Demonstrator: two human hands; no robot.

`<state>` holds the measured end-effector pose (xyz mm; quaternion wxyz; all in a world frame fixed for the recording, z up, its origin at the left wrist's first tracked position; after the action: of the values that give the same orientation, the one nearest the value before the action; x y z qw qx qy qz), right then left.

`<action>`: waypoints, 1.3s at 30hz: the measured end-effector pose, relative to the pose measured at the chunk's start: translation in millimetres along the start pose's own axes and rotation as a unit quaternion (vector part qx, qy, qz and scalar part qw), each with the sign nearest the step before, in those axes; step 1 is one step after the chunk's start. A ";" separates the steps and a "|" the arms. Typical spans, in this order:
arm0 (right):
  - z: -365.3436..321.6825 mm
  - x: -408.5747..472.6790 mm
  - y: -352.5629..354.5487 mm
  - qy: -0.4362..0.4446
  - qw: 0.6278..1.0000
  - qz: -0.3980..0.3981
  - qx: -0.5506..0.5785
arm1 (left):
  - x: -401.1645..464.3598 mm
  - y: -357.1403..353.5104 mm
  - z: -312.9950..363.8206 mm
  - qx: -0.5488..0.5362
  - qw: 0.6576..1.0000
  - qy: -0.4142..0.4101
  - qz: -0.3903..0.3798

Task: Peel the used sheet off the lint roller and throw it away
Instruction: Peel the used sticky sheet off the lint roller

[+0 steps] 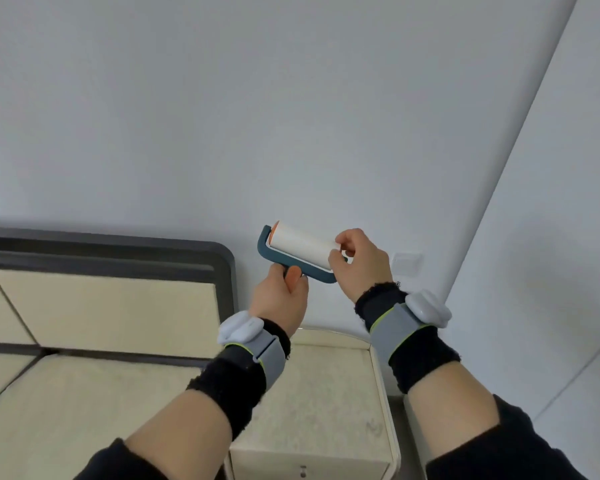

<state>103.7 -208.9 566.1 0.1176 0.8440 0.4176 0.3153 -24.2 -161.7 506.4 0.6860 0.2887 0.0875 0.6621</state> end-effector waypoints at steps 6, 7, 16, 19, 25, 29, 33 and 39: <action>34.0 -37.1 -15.0 -0.030 0.996 -0.079 -0.012 | -41.0 -7.5 -44.8 0.019 0.998 0.052 -0.017; 36.9 -41.3 -16.7 -0.037 0.995 -0.093 -0.005 | -46.0 -8.4 -49.0 0.021 0.998 0.058 -0.016; 33.1 -49.0 -14.7 -0.003 0.998 -0.037 0.043 | -50.2 -6.9 -52.1 0.020 0.998 0.061 0.002; 31.0 -48.0 -10.9 0.023 0.999 -0.012 0.044 | -48.4 -7.0 -49.8 0.013 0.998 0.059 0.006; 37.4 -47.4 -11.0 0.020 0.997 -0.077 0.005 | -50.5 -10.0 -47.5 0.000 0.998 0.061 0.026; 40.6 -44.2 -8.1 0.010 0.999 -0.046 0.027 | -49.8 -13.8 -46.8 0.004 0.998 0.059 0.015; 40.9 -40.8 -5.1 0.031 0.999 -0.017 0.036 | -47.6 -15.4 -46.8 0.003 0.998 0.058 0.004; 42.0 -39.4 -11.4 0.017 0.997 -0.073 0.003 | -45.4 -15.4 -45.9 0.003 0.998 0.061 0.001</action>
<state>105.3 -229.8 511.2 0.1309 0.8057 0.4813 0.3194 -38.9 -191.7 449.2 0.6776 0.2496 0.1310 0.6793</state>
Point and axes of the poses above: each hand's wrist, its own x-axis towards the middle knuckle, its own y-axis out of the back of the hand, z = x × y, the point moved 2 cm from there along x, towards the middle knuckle, and after that the axes turned 4 degrees about x, right-handed, at the moved point
